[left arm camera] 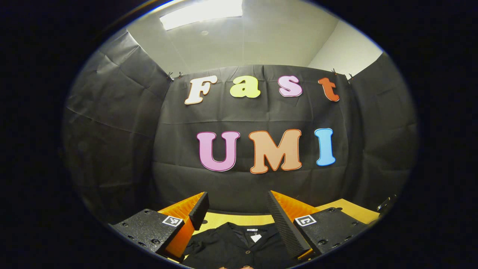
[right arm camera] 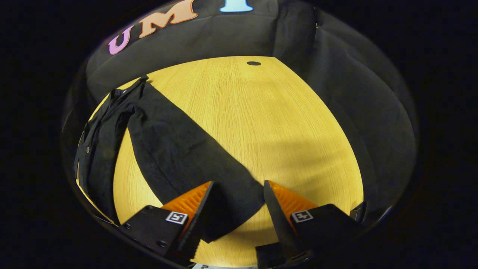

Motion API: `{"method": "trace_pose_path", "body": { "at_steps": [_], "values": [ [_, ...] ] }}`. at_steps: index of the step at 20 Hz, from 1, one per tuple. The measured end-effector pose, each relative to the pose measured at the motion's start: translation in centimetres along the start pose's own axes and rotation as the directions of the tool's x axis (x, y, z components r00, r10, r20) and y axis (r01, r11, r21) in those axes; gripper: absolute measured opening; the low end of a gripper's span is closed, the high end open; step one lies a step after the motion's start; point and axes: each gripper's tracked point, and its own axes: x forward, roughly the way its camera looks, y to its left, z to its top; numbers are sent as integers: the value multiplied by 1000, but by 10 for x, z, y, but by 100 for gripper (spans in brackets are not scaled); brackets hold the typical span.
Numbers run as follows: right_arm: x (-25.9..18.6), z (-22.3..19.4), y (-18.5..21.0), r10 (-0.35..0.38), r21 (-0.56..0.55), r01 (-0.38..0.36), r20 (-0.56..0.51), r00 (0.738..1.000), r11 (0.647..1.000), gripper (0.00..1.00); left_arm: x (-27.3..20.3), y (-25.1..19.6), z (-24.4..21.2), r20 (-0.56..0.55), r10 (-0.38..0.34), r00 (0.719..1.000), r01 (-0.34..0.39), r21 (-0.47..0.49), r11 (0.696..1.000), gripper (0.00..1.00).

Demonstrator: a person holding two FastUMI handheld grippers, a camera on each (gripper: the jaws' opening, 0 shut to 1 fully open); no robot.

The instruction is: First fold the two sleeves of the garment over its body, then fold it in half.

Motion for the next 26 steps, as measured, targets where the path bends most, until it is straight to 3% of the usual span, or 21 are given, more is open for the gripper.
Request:
{"method": "trace_pose_path", "body": {
  "at_steps": [4, 5, 7, 10, 14, 19, 26],
  "values": [
    [-1, -1, 1, -35, -97, 40, 52, 998, 994, 11, -3, -8, 1, -1, 3, 1000, -3, 3, 1000, 92],
    [-2, 0, 1, -33, -108, 37, 36, 999, 994, 5, -5, -10, 1, 5, 5, 1000, -5, 5, 1000, 93],
    [-6, 2, 9, 25, -77, -24, 20, 999, 997, 5, -8, -9, 3, 12, 17, 1000, -17, 18, 1000, 92],
    [-18, 16, 27, 116, -20, -115, 95, 989, 993, 3, -14, -2, 5, 23, 40, 999, -41, 42, 998, 92],
    [-62, 57, 49, 221, -17, -222, 194, 956, 975, 2, -17, 16, 4, 30, 50, 998, -51, 36, 998, 93],
    [-112, 107, 64, 265, -37, -266, 280, 923, 963, 2, -8, 53, 2, 39, 45, 998, -45, -9, 999, 93],
    [-160, 176, 160, 280, -123, -252, 393, 876, 960, 2, 1, 132, -2, 48, 95, 994, -94, -20, 995, 93]
  ]
}}
